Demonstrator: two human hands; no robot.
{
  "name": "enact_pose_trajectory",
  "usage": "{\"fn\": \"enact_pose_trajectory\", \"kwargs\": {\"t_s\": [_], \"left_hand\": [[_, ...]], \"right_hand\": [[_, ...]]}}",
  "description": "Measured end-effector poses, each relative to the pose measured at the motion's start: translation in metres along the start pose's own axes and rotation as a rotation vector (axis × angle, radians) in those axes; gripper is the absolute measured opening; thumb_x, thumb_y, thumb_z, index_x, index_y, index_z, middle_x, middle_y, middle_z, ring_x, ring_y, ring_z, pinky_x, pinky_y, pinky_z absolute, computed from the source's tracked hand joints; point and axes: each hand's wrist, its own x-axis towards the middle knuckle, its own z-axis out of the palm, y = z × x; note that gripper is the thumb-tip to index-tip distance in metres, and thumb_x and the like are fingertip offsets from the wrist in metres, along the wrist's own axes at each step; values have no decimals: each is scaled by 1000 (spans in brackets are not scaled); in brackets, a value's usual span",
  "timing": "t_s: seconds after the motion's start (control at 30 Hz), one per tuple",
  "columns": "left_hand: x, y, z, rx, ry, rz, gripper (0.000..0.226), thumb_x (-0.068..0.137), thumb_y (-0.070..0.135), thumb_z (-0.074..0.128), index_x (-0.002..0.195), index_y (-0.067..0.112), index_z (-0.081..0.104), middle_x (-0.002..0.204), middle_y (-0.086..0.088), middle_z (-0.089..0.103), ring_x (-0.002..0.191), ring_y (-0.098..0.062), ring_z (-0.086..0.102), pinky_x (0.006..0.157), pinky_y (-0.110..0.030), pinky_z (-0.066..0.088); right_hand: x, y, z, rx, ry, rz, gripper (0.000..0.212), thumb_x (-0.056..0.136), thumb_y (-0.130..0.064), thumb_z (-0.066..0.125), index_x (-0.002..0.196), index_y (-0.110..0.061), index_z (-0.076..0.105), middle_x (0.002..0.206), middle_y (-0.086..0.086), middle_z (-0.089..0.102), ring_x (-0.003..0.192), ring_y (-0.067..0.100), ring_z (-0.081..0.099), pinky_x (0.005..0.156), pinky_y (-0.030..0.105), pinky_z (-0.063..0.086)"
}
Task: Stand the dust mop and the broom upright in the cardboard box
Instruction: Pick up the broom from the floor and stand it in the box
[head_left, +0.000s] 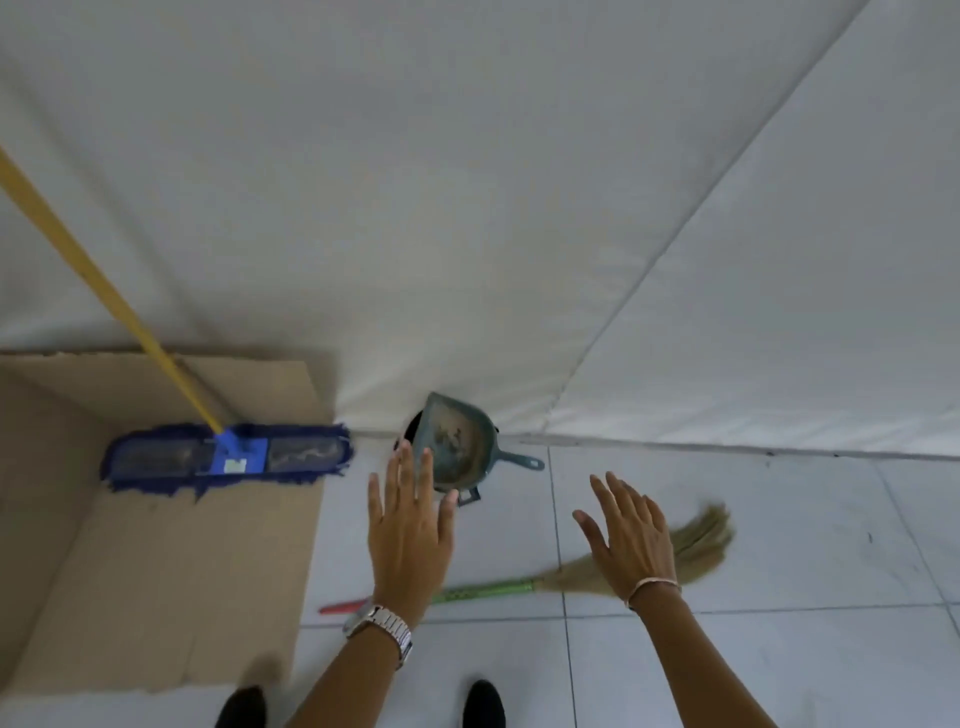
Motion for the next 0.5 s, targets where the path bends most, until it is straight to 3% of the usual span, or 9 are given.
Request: {"fn": "enact_pose_trajectory", "kwargs": {"t_s": [0.03, 0.23, 0.33, 0.4, 0.5], "left_hand": [[-6, 2, 52, 26, -32, -58, 72, 94, 51, 5, 141, 6, 35, 148, -21, 34, 136, -36, 34, 112, -53, 23], [-16, -37, 164, 100, -100, -203, 79, 89, 59, -2, 143, 9, 29, 152, -19, 28, 141, -34, 24, 115, -49, 11], [-20, -75, 250, 104, -141, -289, 84, 87, 62, -2, 143, 9, 30, 151, -20, 29, 141, -36, 24, 115, -50, 12], [-25, -99, 300, 99, -161, -365, 79, 88, 62, 7, 143, 10, 31, 151, -20, 30, 141, -36, 24, 115, -50, 12], [-34, -143, 384, 62, -184, -510, 70, 91, 58, 33, 143, 10, 29, 151, -19, 30, 141, -35, 23, 115, -52, 18]], "right_hand": [[7, 32, 43, -6, -82, -13, 84, 78, -67, -7, 140, -22, 29, 148, 6, 36, 138, 23, 31, 113, 42, 24], [26, 70, 158, 1, -245, -65, 55, 92, -47, 31, 139, -20, 30, 147, 8, 39, 137, 24, 31, 113, 43, 25], [40, 78, 252, -25, -346, -133, 58, 91, -50, 23, 140, -21, 25, 149, 6, 35, 138, 23, 30, 113, 42, 24], [47, 77, 308, -21, -369, -151, 62, 88, -54, 18, 140, -21, 27, 149, 6, 35, 136, 23, 32, 112, 42, 26], [61, 71, 403, 2, -394, -192, 57, 91, -52, 27, 139, -21, 28, 147, 7, 38, 135, 25, 33, 111, 43, 27]]}}
